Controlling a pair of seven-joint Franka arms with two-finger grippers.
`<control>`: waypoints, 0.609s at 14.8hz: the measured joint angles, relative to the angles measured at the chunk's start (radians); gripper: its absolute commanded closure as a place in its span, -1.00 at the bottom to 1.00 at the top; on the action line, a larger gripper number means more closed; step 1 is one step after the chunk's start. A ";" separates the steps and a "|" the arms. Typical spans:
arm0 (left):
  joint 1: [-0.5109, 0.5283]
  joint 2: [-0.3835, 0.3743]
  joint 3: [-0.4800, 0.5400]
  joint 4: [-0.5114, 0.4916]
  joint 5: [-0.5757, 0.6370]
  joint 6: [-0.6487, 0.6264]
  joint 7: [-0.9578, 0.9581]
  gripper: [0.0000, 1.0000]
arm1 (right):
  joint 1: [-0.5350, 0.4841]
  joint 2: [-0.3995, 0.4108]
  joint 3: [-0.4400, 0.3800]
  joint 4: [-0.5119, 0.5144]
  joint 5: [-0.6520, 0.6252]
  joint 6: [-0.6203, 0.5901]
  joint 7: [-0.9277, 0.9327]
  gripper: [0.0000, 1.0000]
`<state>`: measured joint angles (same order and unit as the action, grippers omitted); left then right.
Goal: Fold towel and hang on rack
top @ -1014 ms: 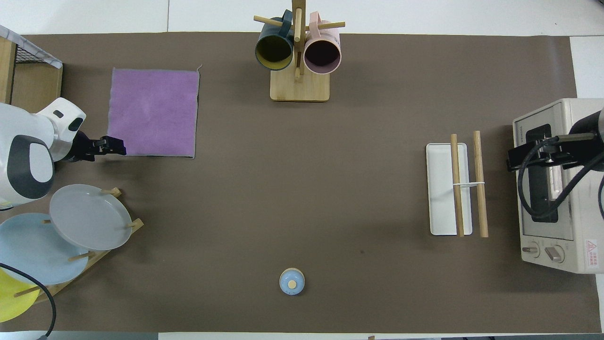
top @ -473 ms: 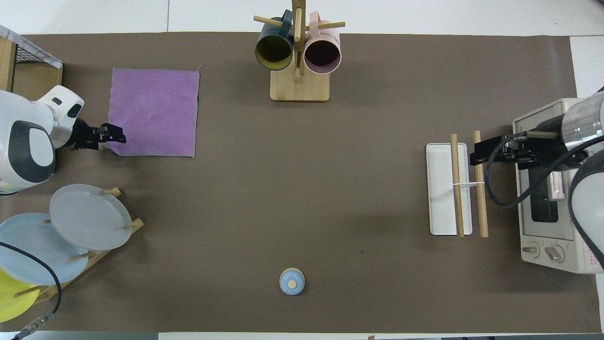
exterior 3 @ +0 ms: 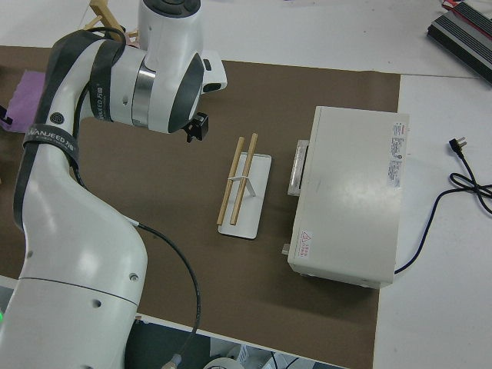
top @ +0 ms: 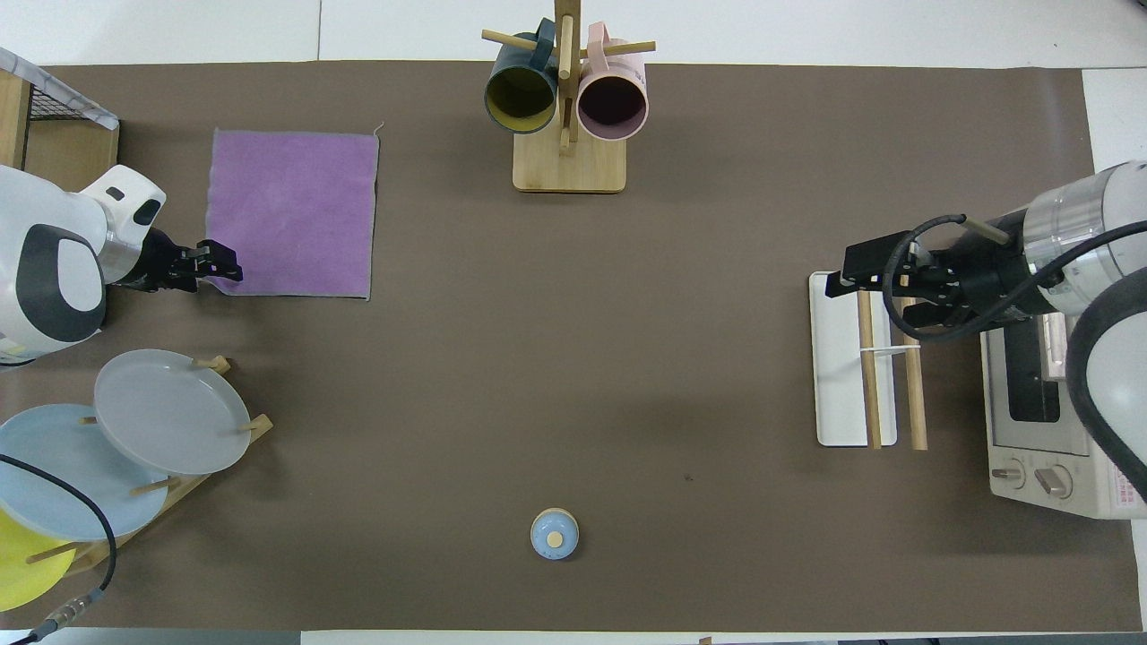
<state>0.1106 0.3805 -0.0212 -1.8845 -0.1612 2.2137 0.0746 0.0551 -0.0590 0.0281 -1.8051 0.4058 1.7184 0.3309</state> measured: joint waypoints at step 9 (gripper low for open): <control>0.001 0.000 0.000 0.008 0.000 -0.014 0.000 1.00 | 0.055 0.014 0.007 -0.003 0.048 0.035 0.140 -1.00</control>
<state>0.1112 0.3805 -0.0210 -1.8767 -0.1612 2.2000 0.0745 0.1102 -0.0449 0.0347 -1.8084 0.4539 1.7532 0.4710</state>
